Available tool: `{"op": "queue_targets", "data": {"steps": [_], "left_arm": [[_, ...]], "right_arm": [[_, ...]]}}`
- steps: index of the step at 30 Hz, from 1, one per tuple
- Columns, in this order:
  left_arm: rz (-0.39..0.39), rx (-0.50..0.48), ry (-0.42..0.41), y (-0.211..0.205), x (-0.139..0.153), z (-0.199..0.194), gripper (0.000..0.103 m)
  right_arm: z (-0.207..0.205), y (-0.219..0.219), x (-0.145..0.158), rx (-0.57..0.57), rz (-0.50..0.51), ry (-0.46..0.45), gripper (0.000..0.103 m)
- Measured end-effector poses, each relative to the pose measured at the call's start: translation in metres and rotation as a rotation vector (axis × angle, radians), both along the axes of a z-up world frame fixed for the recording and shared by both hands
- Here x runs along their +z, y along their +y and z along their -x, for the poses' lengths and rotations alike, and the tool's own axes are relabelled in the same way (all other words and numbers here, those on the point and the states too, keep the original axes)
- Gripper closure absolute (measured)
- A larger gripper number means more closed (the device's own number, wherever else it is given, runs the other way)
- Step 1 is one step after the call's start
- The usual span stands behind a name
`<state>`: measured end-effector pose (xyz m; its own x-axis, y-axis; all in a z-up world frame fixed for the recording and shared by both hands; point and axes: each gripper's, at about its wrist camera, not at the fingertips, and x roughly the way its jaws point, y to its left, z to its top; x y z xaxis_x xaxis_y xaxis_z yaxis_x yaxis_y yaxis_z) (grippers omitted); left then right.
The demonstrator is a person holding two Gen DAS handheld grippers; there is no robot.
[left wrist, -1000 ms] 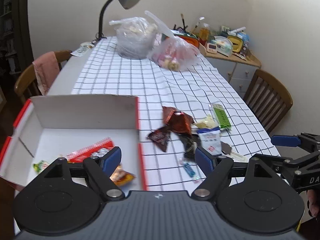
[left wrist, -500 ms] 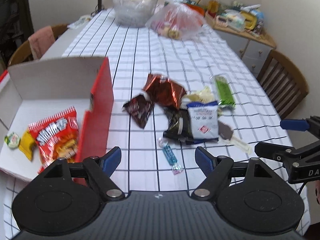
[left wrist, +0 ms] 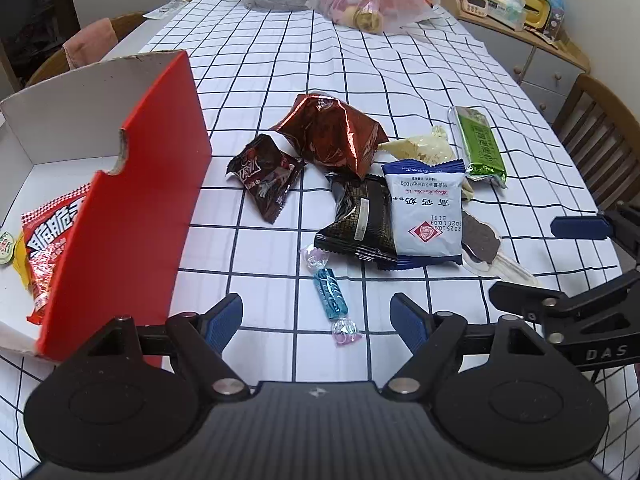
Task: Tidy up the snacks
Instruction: 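Withdraw both tools from the box toward the remaining snacks, then grasp the blue-wrapped candy with the left tool while the right tool grasps the chocolate lollipop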
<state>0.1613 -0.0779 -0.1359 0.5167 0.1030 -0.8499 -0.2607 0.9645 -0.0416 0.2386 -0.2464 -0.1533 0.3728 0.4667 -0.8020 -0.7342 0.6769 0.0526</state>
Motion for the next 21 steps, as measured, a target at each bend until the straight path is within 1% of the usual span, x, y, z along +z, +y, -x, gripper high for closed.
{"op": "queue_targets", "data": {"steps": [1,5,8,13,16,18,21], "left_arm": [[-0.003,0.003,0.006,-0.001,-0.002,-0.002,0.022],[-0.001,0.024,0.032,-0.001,-0.009,-0.011,0.022],[-0.007,0.025,0.037,-0.003,-0.012,-0.015,0.022],[-0.019,0.012,0.051,-0.009,-0.016,-0.019,0.038],[-0.031,0.009,0.059,-0.012,-0.018,-0.020,0.045],[-0.037,0.008,0.066,-0.013,-0.020,-0.021,0.047],[-0.030,0.016,0.063,-0.012,-0.021,-0.022,0.047]], "right_arm": [[-0.002,0.002,-0.002,0.006,0.007,-0.001,0.010],[-0.010,0.011,-0.009,0.033,0.025,-0.004,0.014],[-0.013,0.016,-0.011,0.044,0.025,-0.002,0.019],[-0.016,0.021,-0.016,0.061,0.034,0.003,0.029],[-0.019,0.023,-0.020,0.053,0.040,0.004,0.033],[-0.019,0.022,-0.021,0.053,0.036,0.003,0.035],[-0.019,0.023,-0.021,0.051,0.030,0.002,0.037]]}}
